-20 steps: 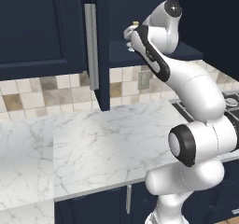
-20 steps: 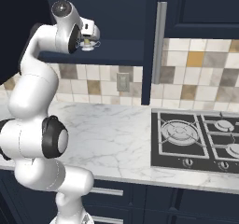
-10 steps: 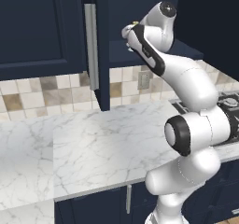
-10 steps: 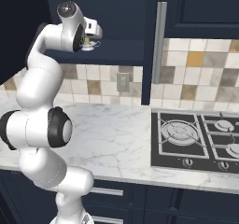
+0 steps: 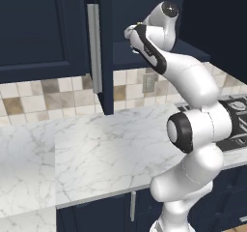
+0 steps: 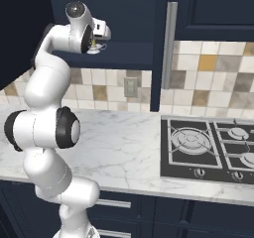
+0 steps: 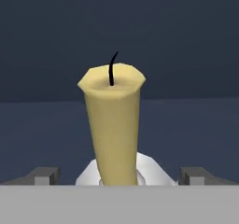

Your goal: Get the candle and the liquor from the cabinet and move them to the dining counter.

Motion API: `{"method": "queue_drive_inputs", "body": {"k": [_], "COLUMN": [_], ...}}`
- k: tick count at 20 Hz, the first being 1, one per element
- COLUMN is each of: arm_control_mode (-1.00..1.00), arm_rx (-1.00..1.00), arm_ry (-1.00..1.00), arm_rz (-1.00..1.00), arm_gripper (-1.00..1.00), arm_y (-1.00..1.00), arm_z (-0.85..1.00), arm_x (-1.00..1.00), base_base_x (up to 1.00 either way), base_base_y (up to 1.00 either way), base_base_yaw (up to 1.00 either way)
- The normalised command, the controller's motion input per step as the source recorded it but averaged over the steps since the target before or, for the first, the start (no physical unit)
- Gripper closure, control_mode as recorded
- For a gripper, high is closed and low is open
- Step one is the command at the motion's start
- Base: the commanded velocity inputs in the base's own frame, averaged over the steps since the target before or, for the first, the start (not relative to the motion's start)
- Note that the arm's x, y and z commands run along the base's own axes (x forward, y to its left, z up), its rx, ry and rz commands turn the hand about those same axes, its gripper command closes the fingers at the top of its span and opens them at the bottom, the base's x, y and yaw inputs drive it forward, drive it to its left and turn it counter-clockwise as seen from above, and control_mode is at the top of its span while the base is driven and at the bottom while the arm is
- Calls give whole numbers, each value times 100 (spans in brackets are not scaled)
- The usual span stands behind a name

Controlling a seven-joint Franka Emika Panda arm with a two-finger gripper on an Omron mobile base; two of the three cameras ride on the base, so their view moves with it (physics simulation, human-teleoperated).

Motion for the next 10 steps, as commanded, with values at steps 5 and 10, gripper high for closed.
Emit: {"method": "queue_drive_inputs", "body": {"k": [5, 10], "arm_control_mode": [-100, -100], "arm_rx": [0, 0], "arm_ry": [0, 0], "arm_rz": [0, 0], "arm_gripper": [-100, -100], "arm_y": [0, 2], "arm_z": [-7, -10], "arm_x": [18, 19], "base_base_x": [0, 0], "base_base_y": [0, 0], "base_base_yaw": [0, 0]}}
